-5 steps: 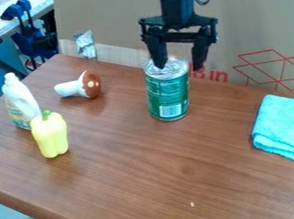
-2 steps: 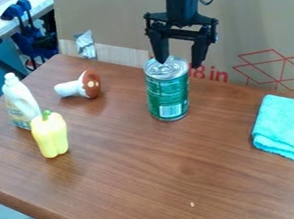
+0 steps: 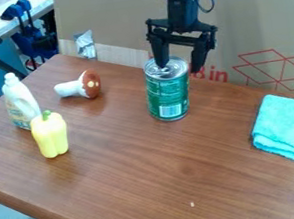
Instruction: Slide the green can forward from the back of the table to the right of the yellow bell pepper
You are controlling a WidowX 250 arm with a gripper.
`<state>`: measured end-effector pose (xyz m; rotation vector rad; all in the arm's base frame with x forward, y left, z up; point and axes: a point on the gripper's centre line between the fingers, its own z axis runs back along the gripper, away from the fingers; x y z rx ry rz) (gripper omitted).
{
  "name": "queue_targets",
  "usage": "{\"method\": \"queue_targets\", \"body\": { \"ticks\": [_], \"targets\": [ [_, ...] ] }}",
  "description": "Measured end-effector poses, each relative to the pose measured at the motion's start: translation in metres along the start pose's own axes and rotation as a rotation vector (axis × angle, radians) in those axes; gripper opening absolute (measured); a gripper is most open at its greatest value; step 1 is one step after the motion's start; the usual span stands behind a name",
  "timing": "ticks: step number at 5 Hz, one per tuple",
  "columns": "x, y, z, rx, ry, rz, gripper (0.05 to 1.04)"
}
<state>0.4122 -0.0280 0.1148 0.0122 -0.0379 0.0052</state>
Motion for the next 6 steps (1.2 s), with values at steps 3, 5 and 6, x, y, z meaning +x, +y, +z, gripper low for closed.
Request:
{"method": "queue_targets", "body": {
  "ticks": [3,5,6],
  "targets": [
    [-0.02,-0.004,-0.007,0.018,0.01,-0.015,1.0],
    [-0.052,-0.008,-0.017,0.043,0.082,0.004,1.0],
    [-0.076,-0.012,-0.015,0.021,0.108,0.028,1.0]
  ]
}}
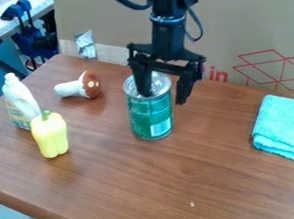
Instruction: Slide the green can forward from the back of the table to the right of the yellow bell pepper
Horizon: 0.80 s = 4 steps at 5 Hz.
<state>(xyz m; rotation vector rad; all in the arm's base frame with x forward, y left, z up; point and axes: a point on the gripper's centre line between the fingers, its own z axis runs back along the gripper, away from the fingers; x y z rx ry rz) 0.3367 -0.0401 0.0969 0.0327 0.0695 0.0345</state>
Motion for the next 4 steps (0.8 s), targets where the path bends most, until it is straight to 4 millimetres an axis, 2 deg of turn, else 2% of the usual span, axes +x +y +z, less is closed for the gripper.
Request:
{"method": "queue_targets", "body": {
  "ticks": [1,2,3,4],
  "targets": [
    [-0.034,-0.006,0.002,-0.009,0.012,0.022,1.001],
    [-0.076,-0.02,-0.002,-0.041,0.068,0.021,1.001],
    [-0.105,-0.035,0.001,-0.05,0.087,-0.014,1.001],
    [-0.118,-0.039,0.009,-0.049,0.076,-0.02,1.001]
  ]
}}
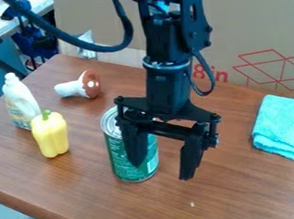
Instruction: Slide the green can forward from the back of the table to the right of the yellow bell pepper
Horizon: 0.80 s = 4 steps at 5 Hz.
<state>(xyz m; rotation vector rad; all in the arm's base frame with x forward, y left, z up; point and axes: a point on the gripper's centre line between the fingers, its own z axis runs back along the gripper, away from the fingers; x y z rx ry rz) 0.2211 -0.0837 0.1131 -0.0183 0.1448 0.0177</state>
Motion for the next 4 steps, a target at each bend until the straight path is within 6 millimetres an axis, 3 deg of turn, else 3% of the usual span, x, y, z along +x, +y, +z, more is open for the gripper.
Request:
{"method": "queue_targets", "body": {
  "ticks": [1,3,4],
  "targets": [
    [0.0,0.002,0.004,0.005,-0.008,-0.001,1.001],
    [-0.009,0.003,0.039,0.052,-0.086,-0.093,1.001],
    [-0.01,0.002,0.041,0.052,-0.09,-0.103,1.001]
  ]
}}
